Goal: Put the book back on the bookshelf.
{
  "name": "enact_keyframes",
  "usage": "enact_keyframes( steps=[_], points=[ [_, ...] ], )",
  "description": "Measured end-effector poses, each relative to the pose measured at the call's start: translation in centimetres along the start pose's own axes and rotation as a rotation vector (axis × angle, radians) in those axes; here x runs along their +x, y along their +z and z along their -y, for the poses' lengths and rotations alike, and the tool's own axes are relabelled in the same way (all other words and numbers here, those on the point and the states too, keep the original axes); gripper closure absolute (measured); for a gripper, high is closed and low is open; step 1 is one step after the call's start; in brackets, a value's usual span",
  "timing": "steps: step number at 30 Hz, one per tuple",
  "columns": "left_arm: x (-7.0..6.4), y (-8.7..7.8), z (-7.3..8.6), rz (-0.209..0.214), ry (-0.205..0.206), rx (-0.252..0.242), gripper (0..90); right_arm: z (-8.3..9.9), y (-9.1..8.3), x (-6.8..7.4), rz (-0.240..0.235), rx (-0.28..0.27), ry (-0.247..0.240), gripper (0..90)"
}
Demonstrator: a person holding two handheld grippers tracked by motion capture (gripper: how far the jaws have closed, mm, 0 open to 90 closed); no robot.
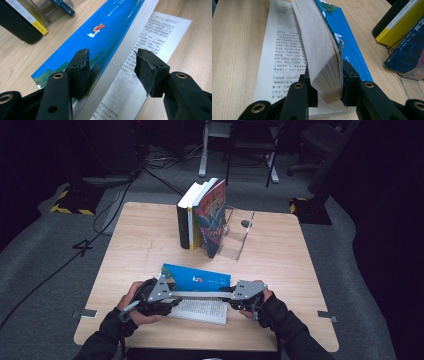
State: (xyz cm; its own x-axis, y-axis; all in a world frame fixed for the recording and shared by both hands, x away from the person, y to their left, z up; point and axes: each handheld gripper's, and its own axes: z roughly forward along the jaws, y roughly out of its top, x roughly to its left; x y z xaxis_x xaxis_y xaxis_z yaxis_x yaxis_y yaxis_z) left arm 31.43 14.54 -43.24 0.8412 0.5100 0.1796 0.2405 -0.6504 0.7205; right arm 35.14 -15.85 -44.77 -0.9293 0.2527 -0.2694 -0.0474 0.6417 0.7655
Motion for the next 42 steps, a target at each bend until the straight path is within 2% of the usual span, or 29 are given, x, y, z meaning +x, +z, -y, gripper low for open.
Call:
enact_keyframes(
  steps=[1, 2, 4, 6, 9, 10, 12, 13, 14, 16, 18, 19, 21, 24, 26, 28, 31, 34, 37, 39, 42],
  points=[
    [-0.3, 0.3, -0.1, 0.006, -0.004, -0.006, 45.1, 0.0, 0.0, 0.0, 0.000, 0.002, -0.001, 71.0],
    [-0.6, 0.7, -0.3, -0.011, -0.010, 0.001, 45.4, 0.0, 0.0, 0.0, -0.001, 0.003, -0.002, 70.8],
    [-1.0, 1.3, -0.4, -0.011, -0.013, -0.007, 47.2, 0.0, 0.1, 0.1, -0.002, 0.002, -0.001, 70.1],
    [-1.2, 1.9, -0.3, -0.029, -0.017, -0.005, 55.0, 0.0, 0.2, 0.1, -0.003, -0.001, 0.000, 68.7],
    [-1.0, 2.3, 0.1, 0.002, -0.001, -0.004, 61.5, 0.2, 0.3, 0.0, -0.021, -0.027, 0.014, 64.8],
    [-1.0, 2.3, 0.2, 0.010, 0.002, 0.001, 62.2, 0.5, 0.5, -0.3, -0.047, -0.039, 0.026, 59.4],
    [-0.8, 2.4, 0.5, 0.029, -0.005, -0.005, 63.3, 1.2, 0.9, -0.9, -0.050, -0.051, 0.058, 47.8],
    [-0.7, 2.4, 0.5, 0.035, -0.010, -0.008, 63.7, 1.8, 1.2, -1.4, -0.058, -0.051, 0.096, 48.8],
    [-0.5, 2.3, 0.5, 0.041, -0.012, -0.014, 63.9, 2.1, 1.4, -1.6, -0.054, -0.046, 0.109, 48.8],
    [-0.3, 2.3, 0.6, 0.048, -0.005, -0.014, 64.8, 2.9, 1.8, -2.0, -0.015, -0.025, 0.104, 49.1],
    [0.0, 2.2, 0.7, 0.061, -0.017, -0.024, 65.3, 3.3, 1.9, -2.4, -0.035, -0.056, 0.133, 52.4],
    [0.3, 2.1, 0.8, 0.069, -0.026, -0.029, 65.5, 3.2, 1.9, -2.3, -0.034, -0.064, 0.133, 55.8],
    [0.9, 1.9, 1.1, 0.078, -0.049, -0.032, 64.3, 2.7, 1.9, -1.9, -0.019, -0.056, 0.081, 60.1],
    [1.2, 1.9, 1.1, 0.043, -0.073, -0.019, 55.8, 2.2, 2.0, -1.4, -0.012, -0.055, 0.091, 63.1],
    [0.8, 2.1, 0.9, -0.009, -0.062, -0.002, 53.7, 1.7, 1.9, -1.1, -0.004, -0.056, 0.095, 64.5],
    [0.2, 2.2, 0.4, -0.047, -0.046, -0.007, 52.3, 1.2, 1.8, -0.9, -0.009, -0.061, 0.098, 66.0],
    [-0.2, 2.2, -0.3, -0.039, -0.027, -0.010, 53.0, 0.5, 1.7, -0.4, -0.010, -0.054, 0.086, 67.4],
    [-0.5, 2.4, -0.6, -0.046, -0.031, -0.017, 55.1, 0.3, 1.7, -0.4, -0.010, -0.045, 0.094, 67.6],
    [-0.4, 2.3, -0.7, -0.030, -0.039, -0.061, 56.0, 0.1, 1.5, -0.6, -0.005, -0.044, 0.100, 67.6],
    [-0.6, 2.4, -1.1, -0.039, -0.021, -0.073, 56.9, 0.1, 1.3, -0.8, -0.006, -0.045, 0.106, 67.7],
    [-0.8, 2.8, -1.7, -0.035, -0.019, -0.079, 56.9, 0.1, 0.9, -1.0, 0.001, -0.039, 0.113, 67.6]
  ],
)
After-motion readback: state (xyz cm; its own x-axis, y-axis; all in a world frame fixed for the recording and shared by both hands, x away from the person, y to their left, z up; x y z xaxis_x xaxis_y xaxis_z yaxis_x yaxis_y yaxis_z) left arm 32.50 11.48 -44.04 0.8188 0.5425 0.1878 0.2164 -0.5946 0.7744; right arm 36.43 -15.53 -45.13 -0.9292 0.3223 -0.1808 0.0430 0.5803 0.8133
